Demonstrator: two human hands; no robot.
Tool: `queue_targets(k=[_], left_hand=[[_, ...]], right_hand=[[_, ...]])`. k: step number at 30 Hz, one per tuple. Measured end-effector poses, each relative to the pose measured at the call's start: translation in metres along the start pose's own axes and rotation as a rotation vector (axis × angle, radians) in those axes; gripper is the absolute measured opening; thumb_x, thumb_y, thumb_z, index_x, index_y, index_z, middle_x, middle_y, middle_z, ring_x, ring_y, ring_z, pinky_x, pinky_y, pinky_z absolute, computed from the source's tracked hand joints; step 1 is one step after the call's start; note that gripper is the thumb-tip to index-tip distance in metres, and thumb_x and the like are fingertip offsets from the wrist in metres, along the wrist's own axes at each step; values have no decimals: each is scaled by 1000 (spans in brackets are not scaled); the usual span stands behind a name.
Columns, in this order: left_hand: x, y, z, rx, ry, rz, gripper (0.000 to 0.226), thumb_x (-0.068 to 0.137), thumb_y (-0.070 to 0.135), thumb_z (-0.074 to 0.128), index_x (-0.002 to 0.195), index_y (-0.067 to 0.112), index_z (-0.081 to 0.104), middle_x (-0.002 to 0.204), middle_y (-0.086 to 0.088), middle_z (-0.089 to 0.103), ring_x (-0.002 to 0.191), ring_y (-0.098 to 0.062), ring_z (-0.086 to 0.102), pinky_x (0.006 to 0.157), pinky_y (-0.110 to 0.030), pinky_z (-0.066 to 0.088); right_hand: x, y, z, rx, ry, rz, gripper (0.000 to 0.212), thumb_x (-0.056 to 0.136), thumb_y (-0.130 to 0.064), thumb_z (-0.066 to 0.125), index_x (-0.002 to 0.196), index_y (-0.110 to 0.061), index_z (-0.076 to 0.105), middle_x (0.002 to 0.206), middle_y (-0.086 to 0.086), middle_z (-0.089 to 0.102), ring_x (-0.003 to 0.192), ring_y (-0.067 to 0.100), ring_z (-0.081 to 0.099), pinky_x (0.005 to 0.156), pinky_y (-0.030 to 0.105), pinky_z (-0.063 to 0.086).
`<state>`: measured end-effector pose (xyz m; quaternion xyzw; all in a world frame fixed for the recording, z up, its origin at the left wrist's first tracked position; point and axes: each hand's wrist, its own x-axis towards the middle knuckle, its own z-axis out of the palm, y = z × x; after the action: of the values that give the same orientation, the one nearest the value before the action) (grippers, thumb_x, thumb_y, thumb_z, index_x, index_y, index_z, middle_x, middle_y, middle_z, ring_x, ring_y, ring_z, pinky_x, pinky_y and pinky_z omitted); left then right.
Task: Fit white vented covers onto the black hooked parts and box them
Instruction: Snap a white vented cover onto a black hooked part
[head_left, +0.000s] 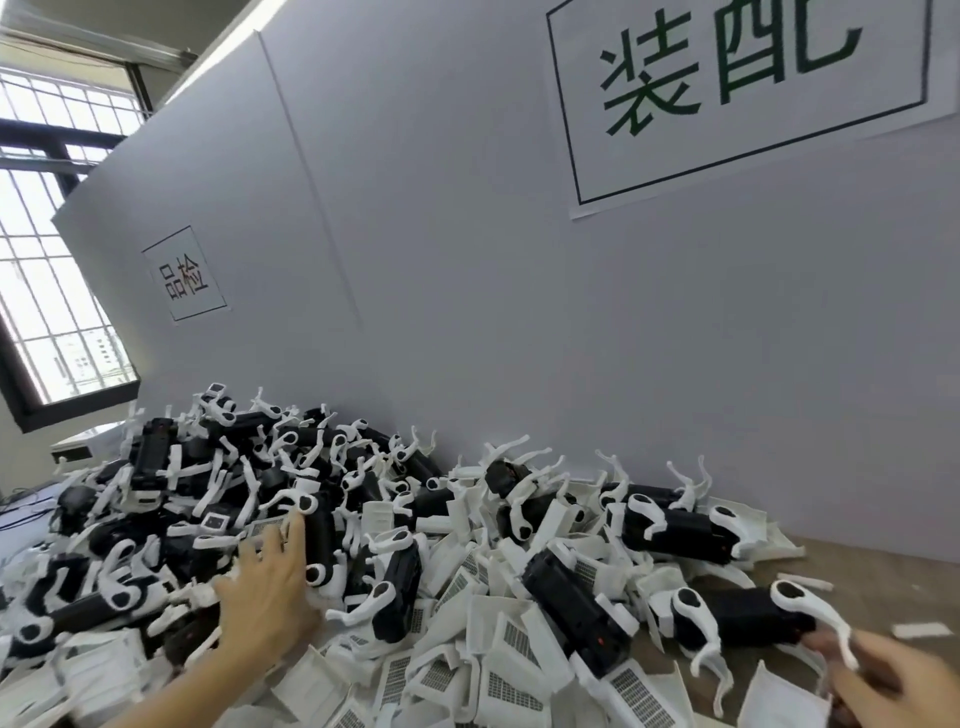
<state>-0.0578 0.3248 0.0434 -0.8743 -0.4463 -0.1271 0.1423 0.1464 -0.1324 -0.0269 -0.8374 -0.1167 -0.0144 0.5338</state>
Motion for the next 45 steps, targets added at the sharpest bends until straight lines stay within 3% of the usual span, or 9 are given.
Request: queue_targets(k=[5,8,12,18,23,29,35,40,45], left_hand=[[1,6,-23,-90,281,155,128,29,29,100,139,12,37,104,-18,46,85,-37,42,54,-55,46],[3,30,-59,-148,381,216,125,26,26,102,134,8,41,100,-19,46,84,-40,44,54,-56,45],[-9,89,-101,-423,433,467,101,51,-2,86,134,20,32,95,-9,42,83,-29,44,65,-43,49],[-48,206,-132,-572,186,719,63,91,10,58,138,36,26,105,1,38,94,-19,44,75,-30,46],[-56,241,-141,-366,5,732,47,94,7,46,137,25,45,132,-3,47,120,-24,44,97,-41,47],[-90,236,-152,-699,-50,737,34,96,17,48,128,28,55,126,4,54,105,-11,53,84,-20,38],[-145,260,-142,-768,-555,826,56,90,46,63,142,38,43,139,11,49,120,-9,50,103,-27,40],[-172,278,-126,-845,-364,702,45,88,50,62,128,40,43,118,12,51,109,-13,54,97,-35,47],[-162,280,-119,-1129,-354,637,42,87,41,70,122,43,47,113,18,55,101,3,53,78,-12,40]], right_hand=[[-5,-8,-16,24,-6,25,25,87,15,59,78,-4,72,59,16,67,67,34,63,67,15,43],[-4,-11,-18,38,9,108,24,84,3,68,75,-16,77,61,6,71,70,25,67,66,5,42],[-10,-14,-21,13,-12,98,23,84,0,70,78,-22,74,62,-1,71,73,24,68,64,16,46],[-18,-17,-24,41,-19,119,31,85,-1,69,99,-26,58,76,4,71,74,27,69,74,41,53],[-19,-16,-30,88,-81,86,42,85,5,59,101,-34,59,77,3,73,72,24,69,64,35,54],[-22,-22,-38,212,-125,74,45,89,-1,55,101,-43,62,88,-7,72,77,2,65,66,27,41],[-28,-25,-38,216,-113,63,43,89,-3,53,104,-43,61,81,-5,71,57,0,58,63,24,41],[-29,-18,-34,237,-99,44,43,88,-2,54,109,-40,58,73,7,69,52,11,58,54,25,44],[-23,-12,-33,156,-15,-10,34,93,-8,57,107,-39,58,74,0,72,59,9,66,53,16,48]])
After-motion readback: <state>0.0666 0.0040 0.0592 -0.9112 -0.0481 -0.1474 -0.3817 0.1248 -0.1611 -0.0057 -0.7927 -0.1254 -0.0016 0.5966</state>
